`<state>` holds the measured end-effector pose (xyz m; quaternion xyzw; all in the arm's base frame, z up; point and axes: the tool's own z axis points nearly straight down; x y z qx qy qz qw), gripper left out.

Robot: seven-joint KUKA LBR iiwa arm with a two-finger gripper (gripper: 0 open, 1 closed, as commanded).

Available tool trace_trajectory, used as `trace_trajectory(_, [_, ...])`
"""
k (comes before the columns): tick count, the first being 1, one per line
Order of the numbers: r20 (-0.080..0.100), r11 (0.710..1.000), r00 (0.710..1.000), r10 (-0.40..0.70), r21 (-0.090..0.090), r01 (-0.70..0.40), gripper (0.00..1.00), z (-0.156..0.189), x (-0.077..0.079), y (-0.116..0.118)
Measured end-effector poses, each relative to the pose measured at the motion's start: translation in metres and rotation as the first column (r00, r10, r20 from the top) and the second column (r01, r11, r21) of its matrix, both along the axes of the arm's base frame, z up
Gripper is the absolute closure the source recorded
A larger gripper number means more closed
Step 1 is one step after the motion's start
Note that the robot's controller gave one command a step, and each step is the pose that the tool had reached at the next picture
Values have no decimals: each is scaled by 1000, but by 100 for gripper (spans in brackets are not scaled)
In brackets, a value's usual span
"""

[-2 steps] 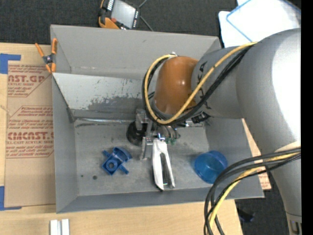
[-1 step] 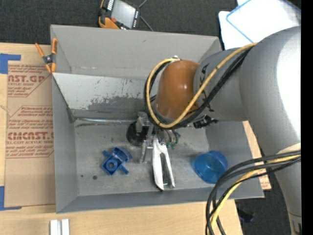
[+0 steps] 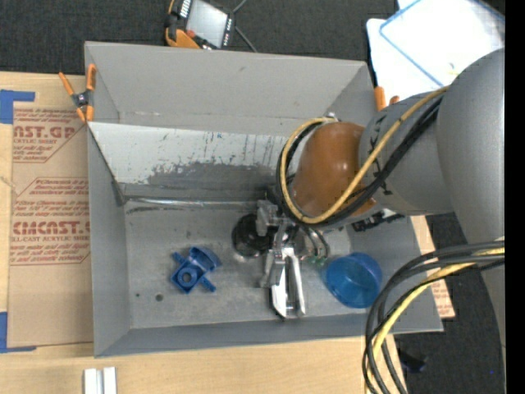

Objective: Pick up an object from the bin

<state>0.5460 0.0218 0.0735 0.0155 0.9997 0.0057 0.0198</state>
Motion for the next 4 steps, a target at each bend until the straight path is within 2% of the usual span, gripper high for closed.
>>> trace_trajectory(1, [14,938,938,347,-12,-347,0,0,27,51])
trace_trajectory(2, [9,998,998,65,1,-65,0,6,9,9])
trace_trajectory(3, [24,944,943,331,-12,-331,0,-1,20,48])
trace_trajectory(4, [15,998,997,69,5,-69,0,-1,18,1])
